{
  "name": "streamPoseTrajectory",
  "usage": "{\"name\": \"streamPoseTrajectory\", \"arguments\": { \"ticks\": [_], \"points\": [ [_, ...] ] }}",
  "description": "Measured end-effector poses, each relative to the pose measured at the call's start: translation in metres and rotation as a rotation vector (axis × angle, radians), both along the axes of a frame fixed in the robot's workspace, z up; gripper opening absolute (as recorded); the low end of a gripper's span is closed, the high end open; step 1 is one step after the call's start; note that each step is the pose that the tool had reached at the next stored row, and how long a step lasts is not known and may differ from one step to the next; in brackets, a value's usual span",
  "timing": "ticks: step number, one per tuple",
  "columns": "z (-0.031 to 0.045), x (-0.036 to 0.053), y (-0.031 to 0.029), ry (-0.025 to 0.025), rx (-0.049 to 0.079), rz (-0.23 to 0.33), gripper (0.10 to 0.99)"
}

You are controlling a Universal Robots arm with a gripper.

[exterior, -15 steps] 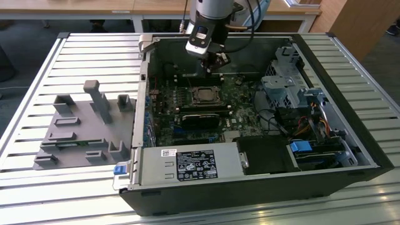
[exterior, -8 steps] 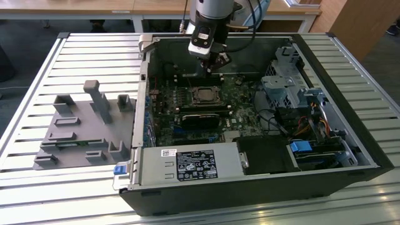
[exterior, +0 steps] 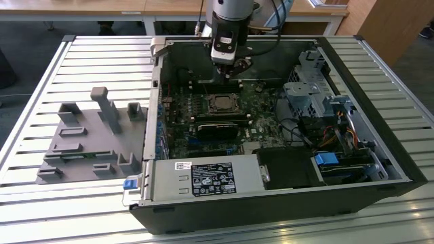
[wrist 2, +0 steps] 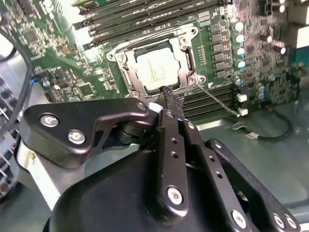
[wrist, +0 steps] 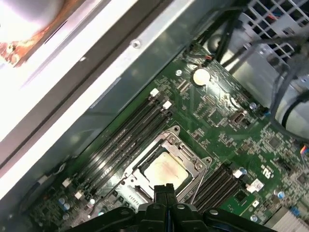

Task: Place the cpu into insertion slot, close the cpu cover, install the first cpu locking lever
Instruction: 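Install the first cpu locking lever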

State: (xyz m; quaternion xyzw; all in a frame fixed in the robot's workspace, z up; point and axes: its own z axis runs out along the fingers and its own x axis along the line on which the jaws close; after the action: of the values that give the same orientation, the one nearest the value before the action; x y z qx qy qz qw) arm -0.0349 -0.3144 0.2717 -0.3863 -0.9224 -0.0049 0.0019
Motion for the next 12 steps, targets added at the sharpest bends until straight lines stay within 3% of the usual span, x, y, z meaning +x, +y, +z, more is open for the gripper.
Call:
{"name": "streamPoseTrajectory", "arguments": {
  "ticks": [12],
  "points": [
    [-0.0002,0.0,0.0,0.0,0.0,0.217,0.106]
  ]
}}
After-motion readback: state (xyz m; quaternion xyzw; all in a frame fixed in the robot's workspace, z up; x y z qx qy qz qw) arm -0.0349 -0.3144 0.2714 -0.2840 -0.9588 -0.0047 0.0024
